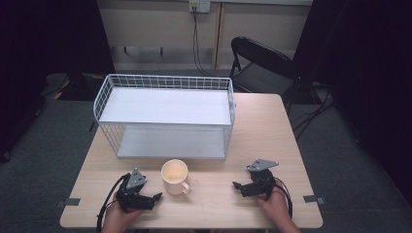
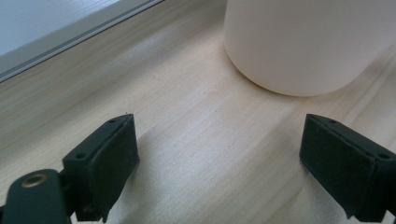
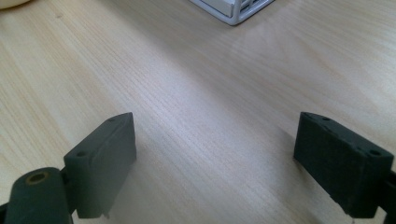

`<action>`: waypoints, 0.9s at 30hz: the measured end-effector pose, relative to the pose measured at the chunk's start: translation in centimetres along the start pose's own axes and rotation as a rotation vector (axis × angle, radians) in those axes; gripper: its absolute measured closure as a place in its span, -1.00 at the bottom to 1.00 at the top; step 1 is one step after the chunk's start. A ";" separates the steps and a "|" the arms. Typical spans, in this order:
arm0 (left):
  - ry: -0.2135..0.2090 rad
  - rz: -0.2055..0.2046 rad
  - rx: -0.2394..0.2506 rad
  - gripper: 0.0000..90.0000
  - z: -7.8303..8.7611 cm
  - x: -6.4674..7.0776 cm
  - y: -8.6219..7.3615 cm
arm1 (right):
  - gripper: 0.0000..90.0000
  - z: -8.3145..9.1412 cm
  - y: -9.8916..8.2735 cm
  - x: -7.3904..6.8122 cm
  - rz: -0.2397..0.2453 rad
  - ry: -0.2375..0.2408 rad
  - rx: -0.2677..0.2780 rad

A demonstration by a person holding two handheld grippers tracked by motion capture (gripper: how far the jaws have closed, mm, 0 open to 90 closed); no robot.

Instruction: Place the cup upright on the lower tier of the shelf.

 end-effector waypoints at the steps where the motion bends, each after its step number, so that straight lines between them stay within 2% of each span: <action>1: 0.009 0.001 -0.003 -0.78 0.0 -0.1 0.0 | -0.73 0.0 0.0 0.0 0.000 0.000 0.000; 4: 0.007 0.011 -0.002 -0.79 0.0 -0.1 -0.1 | -0.73 0.0 0.0 0.0 0.000 0.000 0.000; 7: 0.020 0.017 -0.035 -0.74 0.3 -0.1 0.0 | -0.73 0.0 0.0 0.0 0.000 0.000 0.000; 12: 0.019 0.013 -0.052 -0.65 0.4 0.1 0.0 | -0.73 0.0 0.0 0.0 0.000 0.000 0.000; 15: 0.008 -0.008 -0.066 -0.57 0.6 0.4 0.1 | -0.73 0.0 0.0 0.0 0.000 0.000 0.000; 16: -0.002 0.000 -0.054 -0.57 0.6 0.6 0.2 | -0.73 0.0 0.0 0.0 0.000 0.000 0.000; 17: -0.008 -0.011 -0.055 -0.56 0.8 0.7 0.3 | -0.73 0.0 0.0 0.0 0.000 0.000 0.000; 21: -0.031 -0.012 -0.036 -0.56 1.1 1.1 0.8 | -0.73 0.0 0.0 0.0 0.000 0.000 0.000; 27: -0.069 0.007 -0.017 -0.59 1.9 1.9 1.5 | -0.73 0.0 0.0 0.0 0.000 0.000 0.000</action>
Point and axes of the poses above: each handheld gripper's, and its own axes: z roughly backward along the jaws, y roughly out of its top, x roughly to its right, the point moved 9 cm from there along -z, roughly forward along the jaws, and after that the axes turned 11 degrees about z, right-handed, at the moved point
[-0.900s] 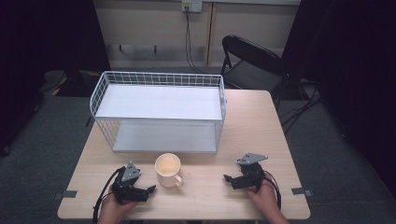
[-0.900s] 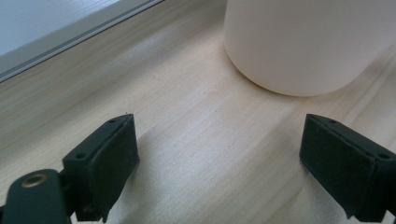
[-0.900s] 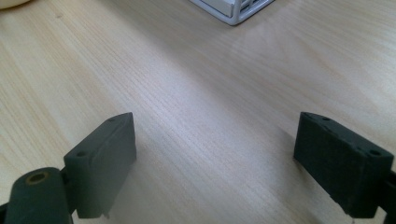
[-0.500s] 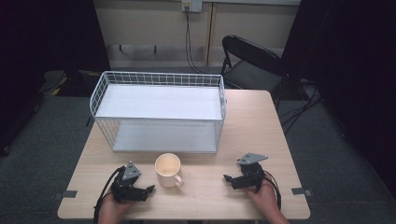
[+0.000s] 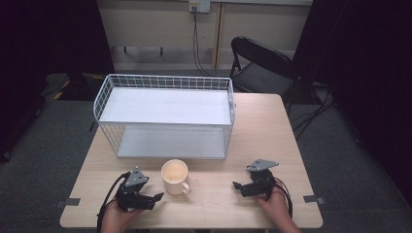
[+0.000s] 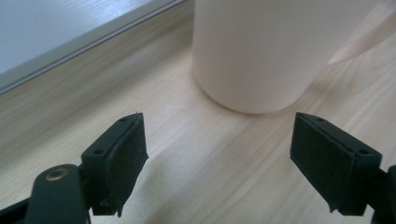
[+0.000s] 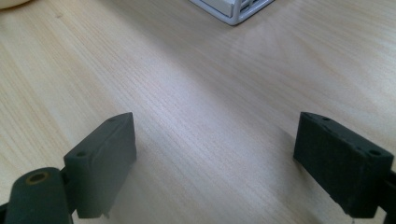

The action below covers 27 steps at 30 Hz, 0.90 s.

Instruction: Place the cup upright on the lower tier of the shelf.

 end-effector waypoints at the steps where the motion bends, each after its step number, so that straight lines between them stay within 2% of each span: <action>1: -0.008 0.008 0.012 -0.59 0.2 0.2 0.2 | -0.73 0.0 0.0 0.0 0.000 0.000 0.000; 3: -0.010 -0.004 0.011 -0.59 0.5 0.3 0.4 | -0.73 0.0 0.0 0.0 0.000 0.000 0.000; 6: -0.014 0.020 0.030 -0.59 0.8 0.5 0.8 | -0.73 0.0 0.0 0.0 0.000 0.000 0.000; 10: -0.016 0.019 0.029 -0.59 1.1 0.5 1.1 | -0.73 0.0 0.0 0.0 0.000 0.000 0.000; 12: -0.021 0.033 0.038 -0.58 1.2 0.6 1.3 | -0.73 0.0 0.0 0.0 0.000 0.000 0.000; 15: -0.012 0.025 0.043 -0.58 1.6 0.5 1.7 | -0.73 0.0 0.0 0.0 0.000 0.000 0.000; 22: -0.021 0.046 0.072 -0.58 2.3 0.6 2.6 | -0.73 0.0 0.0 0.0 0.000 0.000 0.000; 23: -0.021 0.062 0.083 -0.58 2.4 0.6 2.8 | -0.73 0.0 0.0 0.0 0.000 0.000 0.000; 27: -0.010 0.067 0.100 -0.57 2.8 0.5 3.4 | -0.73 0.0 0.0 0.0 0.000 -0.001 0.000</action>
Point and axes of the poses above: each handheld gripper's, and its own axes: z roughly backward along the jaws, y roughly out of its top, x roughly to its right, the point moved 9 cm from there along -z, roughly forward along the jaws, and after that the axes turned 11 degrees about z, right-handed, at the moved point
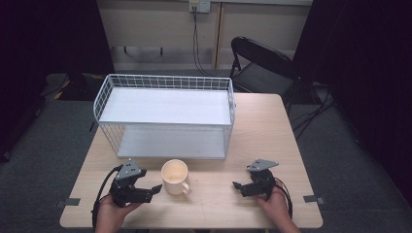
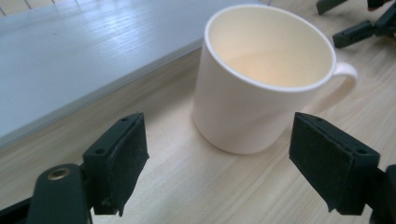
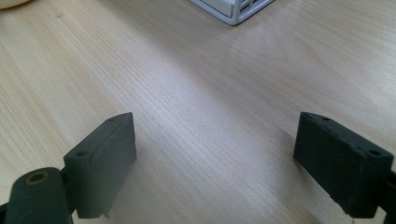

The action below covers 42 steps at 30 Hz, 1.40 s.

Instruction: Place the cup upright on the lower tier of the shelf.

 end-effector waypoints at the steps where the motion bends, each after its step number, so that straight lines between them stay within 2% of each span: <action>1: 0.000 -0.002 0.004 -0.57 0.1 0.0 0.2 | -0.73 0.0 0.0 0.0 0.000 0.000 0.000; 18: 0.006 -0.001 0.038 -0.55 0.1 0.7 2.1 | -0.73 0.0 0.0 0.0 0.000 0.000 0.000; 35: 0.010 -0.011 0.062 -0.50 -1.2 1.4 3.6 | -0.73 0.0 0.0 0.0 0.000 0.000 0.000; 40: 0.026 -0.007 0.084 -0.41 -1.7 1.1 3.9 | -0.73 0.0 0.0 0.0 0.000 0.000 0.000; 42: 0.032 -0.011 0.092 -0.31 -1.9 1.0 4.0 | -0.73 0.0 0.0 0.0 0.000 0.000 0.000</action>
Point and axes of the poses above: each handheld gripper's, and its own axes: z roughly backward along the jaws, y roughly out of its top, x roughly to its right, the point moved 9 cm from there along -z, roughly forward along the jaws, and after that the axes turned 11 degrees about z, right-handed, at the moved point
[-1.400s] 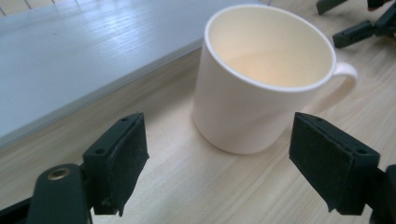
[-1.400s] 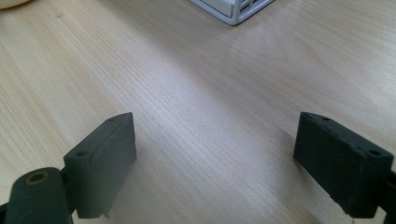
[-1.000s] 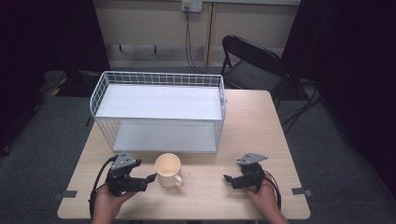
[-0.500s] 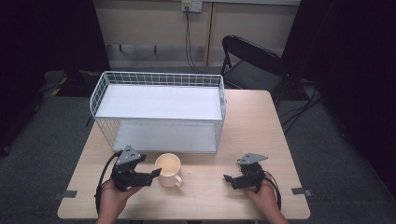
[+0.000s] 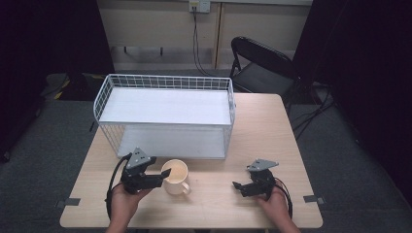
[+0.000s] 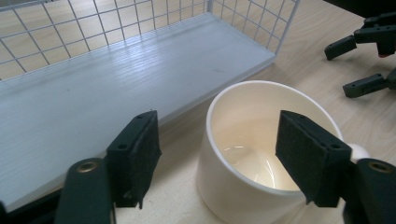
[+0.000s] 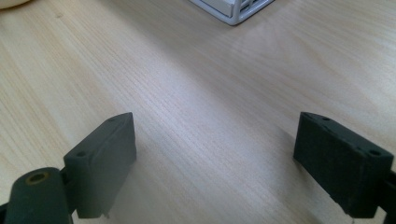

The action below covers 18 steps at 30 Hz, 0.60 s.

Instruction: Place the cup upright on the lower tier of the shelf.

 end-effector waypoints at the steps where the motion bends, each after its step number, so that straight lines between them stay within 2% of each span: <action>1: 0.000 0.000 0.000 -0.26 0.0 0.0 0.0 | -0.73 0.0 0.0 0.0 0.000 0.000 0.000; 4: 0.009 -0.004 0.011 -0.20 -0.3 -0.1 0.1 | -0.73 0.0 0.0 0.0 0.000 0.000 0.000; 5: 0.007 -0.004 0.015 -0.12 -0.5 -0.1 0.1 | -0.73 0.0 0.0 0.0 0.000 0.000 0.000; 6: 0.014 -0.016 0.012 -0.11 -0.7 -0.1 0.0 | -0.73 0.0 0.0 0.0 0.000 0.000 0.000; 15: 0.017 -0.034 0.010 0.14 -1.2 0.1 -0.1 | -0.73 0.0 0.0 0.0 0.000 0.000 0.000; 18: 0.010 -0.020 0.007 0.20 -1.4 0.3 -0.2 | -0.73 0.0 0.0 0.0 0.000 0.000 0.000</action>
Point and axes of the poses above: each handheld gripper's, and its own axes: z roughly backward along the jaws, y roughly out of its top, x roughly to its right, the point moved 9 cm from there along -z, roughly forward along the jaws, and after that the axes turned 11 degrees about z, right-handed, at the moved point
